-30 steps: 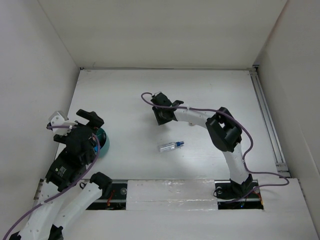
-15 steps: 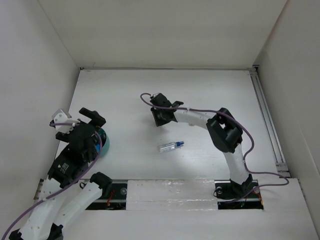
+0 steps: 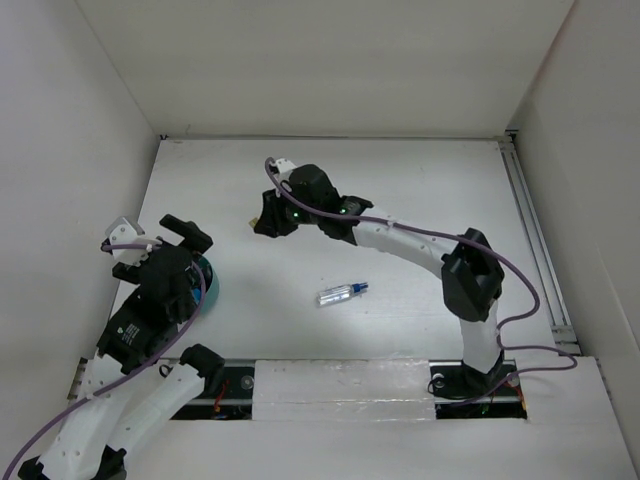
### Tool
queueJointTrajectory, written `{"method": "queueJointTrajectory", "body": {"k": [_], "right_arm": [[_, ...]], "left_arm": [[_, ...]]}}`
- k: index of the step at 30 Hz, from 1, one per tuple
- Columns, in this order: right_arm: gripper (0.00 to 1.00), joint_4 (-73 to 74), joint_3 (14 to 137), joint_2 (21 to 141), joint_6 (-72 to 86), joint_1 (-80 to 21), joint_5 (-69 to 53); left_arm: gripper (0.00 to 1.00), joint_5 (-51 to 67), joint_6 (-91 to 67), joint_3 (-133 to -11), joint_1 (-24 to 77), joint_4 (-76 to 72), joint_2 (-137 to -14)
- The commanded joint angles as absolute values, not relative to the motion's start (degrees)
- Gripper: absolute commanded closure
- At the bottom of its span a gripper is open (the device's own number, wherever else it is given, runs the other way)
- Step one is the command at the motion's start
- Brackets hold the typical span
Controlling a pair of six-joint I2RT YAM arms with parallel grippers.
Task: Sort the stationery into containers
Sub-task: Pick up the stationery from the center of the board, then place the stationery in the storage box.
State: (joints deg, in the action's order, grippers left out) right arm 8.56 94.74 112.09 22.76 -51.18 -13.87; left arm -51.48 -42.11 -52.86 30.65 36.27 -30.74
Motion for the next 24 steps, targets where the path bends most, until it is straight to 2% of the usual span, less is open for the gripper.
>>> {"method": "queueJointTrajectory", "body": {"k": [1,12,17,24], "right_arm": [[1.00,2.74,98.78,115.75,23.91,-53.61,-21.61],[1.00,-24.86,96.33,119.35,34.71,-55.37,-33.31],[1.00,-21.53,105.45,125.84,35.33,-56.60,-32.61],[1.00,-25.49,104.85,128.06,37.18,-56.60,-34.45]], "left_arm": [[0.00,-53.08,-42.36,-52.38,30.76,35.60,-30.67],[0.00,-52.47,-41.84,-52.38,30.76,35.07,-30.15],[0.00,-51.94,-41.84,-52.38,30.76,35.07,-30.15],[0.00,-51.94,-41.31,-52.38,30.76,34.45,-30.15]]}}
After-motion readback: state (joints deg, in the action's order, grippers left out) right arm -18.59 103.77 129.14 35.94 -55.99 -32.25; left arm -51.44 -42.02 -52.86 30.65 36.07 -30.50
